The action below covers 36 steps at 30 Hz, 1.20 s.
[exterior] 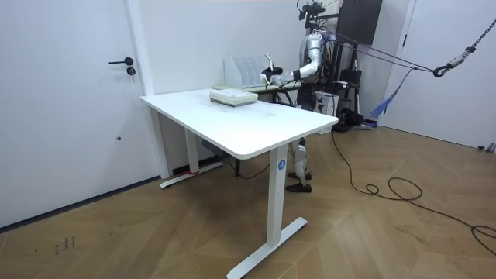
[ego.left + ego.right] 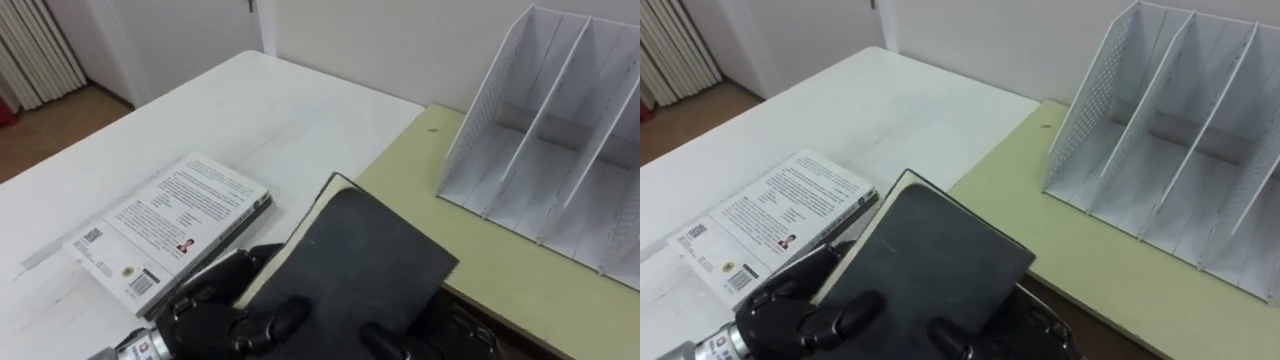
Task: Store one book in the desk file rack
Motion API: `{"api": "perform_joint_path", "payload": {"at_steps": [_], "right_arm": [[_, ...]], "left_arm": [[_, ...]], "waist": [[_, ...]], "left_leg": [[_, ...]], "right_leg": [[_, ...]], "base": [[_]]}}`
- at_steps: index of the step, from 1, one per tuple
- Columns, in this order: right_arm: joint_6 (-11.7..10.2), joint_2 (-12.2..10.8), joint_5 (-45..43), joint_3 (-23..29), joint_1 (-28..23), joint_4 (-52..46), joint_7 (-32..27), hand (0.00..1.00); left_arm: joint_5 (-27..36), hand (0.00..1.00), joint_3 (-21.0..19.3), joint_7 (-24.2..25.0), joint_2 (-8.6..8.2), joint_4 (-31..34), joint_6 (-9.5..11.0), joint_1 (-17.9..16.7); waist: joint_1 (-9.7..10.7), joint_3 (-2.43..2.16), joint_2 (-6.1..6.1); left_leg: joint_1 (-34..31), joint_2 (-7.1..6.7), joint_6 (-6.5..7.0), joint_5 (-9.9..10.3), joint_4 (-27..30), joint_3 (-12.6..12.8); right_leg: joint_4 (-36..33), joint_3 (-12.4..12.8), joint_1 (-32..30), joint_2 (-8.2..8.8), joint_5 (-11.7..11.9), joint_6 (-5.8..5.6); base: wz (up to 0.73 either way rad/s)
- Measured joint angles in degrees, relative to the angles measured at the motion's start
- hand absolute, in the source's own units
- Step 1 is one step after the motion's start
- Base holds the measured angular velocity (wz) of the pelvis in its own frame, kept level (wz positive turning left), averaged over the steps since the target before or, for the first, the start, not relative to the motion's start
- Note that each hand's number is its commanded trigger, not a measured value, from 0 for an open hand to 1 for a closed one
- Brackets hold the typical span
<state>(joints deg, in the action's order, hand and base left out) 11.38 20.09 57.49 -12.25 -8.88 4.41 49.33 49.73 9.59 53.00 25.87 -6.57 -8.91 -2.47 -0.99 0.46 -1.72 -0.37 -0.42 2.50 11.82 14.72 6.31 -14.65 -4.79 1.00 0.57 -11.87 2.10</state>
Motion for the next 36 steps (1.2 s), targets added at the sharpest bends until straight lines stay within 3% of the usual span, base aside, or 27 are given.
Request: {"api": "perform_joint_path", "payload": {"at_steps": [6,20,21,22,23,30,36], "right_arm": [[-0.01,-0.12,-1.45,0.04,0.67,-0.02,-0.04,1.0],[-0.01,-0.15,-1.51,-0.02,0.67,-0.01,-0.34,1.0],[-0.01,-0.15,-1.58,-0.03,0.67,-0.01,-0.43,1.0],[0.0,-0.12,-1.6,-0.23,0.67,-0.01,-0.77,1.0],[0.08,-0.02,-1.61,-0.39,0.6,-0.01,-1.42,1.0],[-0.03,0.89,-1.61,1.01,0.37,-0.01,-3.0,1.0],[-0.41,1.41,-6.19,7.59,0.55,-0.34,-4.37,1.0]], "left_arm": [[-0.8,1.0,0.17,1.7,0.02,-0.06,-1.55,-0.01],[-0.79,1.0,0.27,1.74,0.02,-0.35,-2.05,-0.02],[-0.79,0.36,0.27,1.74,0.02,-0.48,-2.05,-0.02],[-0.64,0.12,0.44,1.8,0.02,-1.28,-2.05,0.0],[-0.59,0.0,0.59,1.8,-0.08,-1.97,-2.04,-0.01],[-0.55,0.0,0.45,0.61,0.16,-6.03,-1.86,-0.02],[-5.81,0.0,-1.43,-0.86,0.13,-7.65,-1.15,-1.65]], "waist": [[-0.23,-0.33,-0.38],[-0.68,0.1,-0.08],[-0.68,0.13,-0.04],[-0.6,0.13,-0.02],[-0.62,0.14,-0.02],[-0.5,0.09,-0.06],[0.81,-0.11,0.29]], "left_leg": [[0.3,0.03,0.0,-0.01,0.01,0.01],[0.92,0.03,-0.02,0.01,-0.14,0.01],[0.91,0.03,-0.02,0.01,-0.15,0.01],[0.91,0.03,-0.02,0.01,-0.15,0.0],[0.92,0.01,-0.02,0.01,-0.17,0.02],[0.99,-0.03,-0.01,0.01,-0.24,0.02],[1.08,-0.05,-0.01,0.0,-0.37,0.39]], "right_leg": [[-0.12,0.01,0.25,0.01,0.0,0.0],[0.07,-0.03,0.92,0.0,-0.02,-0.01],[0.09,-0.05,0.92,0.0,-0.02,0.0],[0.15,-0.05,0.99,0.0,-0.02,0.0],[0.15,-0.02,0.98,0.02,-0.02,0.0],[0.06,-0.01,0.96,0.03,-0.03,-0.01],[-0.17,0.1,0.5,0.06,-0.11,-0.04]], "base": [[0.0],[0.0],[0.0],[0.0],[0.0],[0.0],[-0.01]]}}
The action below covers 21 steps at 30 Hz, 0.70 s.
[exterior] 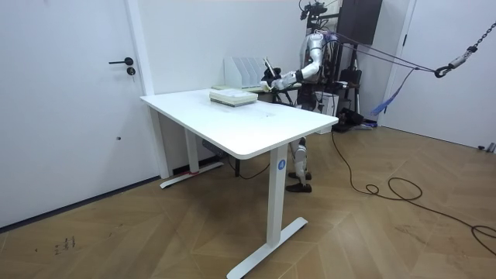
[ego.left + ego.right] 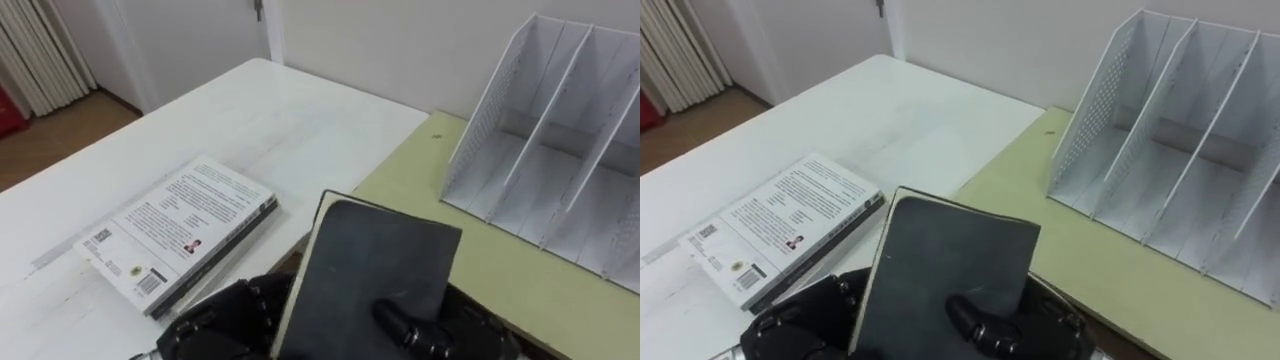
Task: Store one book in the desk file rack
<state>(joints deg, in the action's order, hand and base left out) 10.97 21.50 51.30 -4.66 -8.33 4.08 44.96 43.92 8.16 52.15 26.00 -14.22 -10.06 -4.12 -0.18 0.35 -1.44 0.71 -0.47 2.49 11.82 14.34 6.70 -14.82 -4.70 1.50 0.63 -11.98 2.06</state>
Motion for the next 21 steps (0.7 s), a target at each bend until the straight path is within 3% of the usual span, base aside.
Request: {"api": "perform_joint_path", "payload": {"at_steps": [5,13,15,21], "right_arm": [[-0.6,0.84,-3.39,6.18,1.29,-2.63,-5.58,1.0],[-3.81,0.89,-4.6,8.29,4.45,-8.18,-16.02,1.0],[-3.98,0.88,-4.88,8.69,4.65,-8.28,-18.56,1.0],[-4.0,-1.19,-11.8,10.15,4.96,-9.41,-27.64,1.0]], "left_arm": [[-3.2,0.0,-0.17,-1.9,-0.12,-0.53,0.11,-3.78],[-8.4,0.0,1.55,-9.28,-1.12,-7.9,1.95,-6.71],[-10.69,0.0,1.62,-10.74,-1.76,-8.76,1.99,-7.77],[-18.41,0.0,2.87,-14.92,-5.22,-14.99,5.93,-8.87]], "waist": [[1.66,0.05,1.01],[4.69,0.19,1.63],[4.92,0.21,1.59],[5.7,0.01,1.2]], "left_leg": [[1.37,0.09,-0.01,-0.02,-0.7,0.75],[2.06,0.13,-0.02,-0.01,-1.07,1.14],[2.57,0.14,-0.02,-0.01,-1.48,1.46],[4.0,0.23,-0.12,-0.08,-3.07,2.91]], "right_leg": [[0.2,0.39,0.6,-0.05,-0.05,0.03],[0.19,1.6,0.67,-0.3,-0.04,0.04],[0.21,1.9,0.78,-0.35,-0.04,0.03],[1.03,3.21,1.33,-0.75,0.03,-0.02]], "base": [[-0.07],[-0.08],[-0.1],[-0.13]]}}
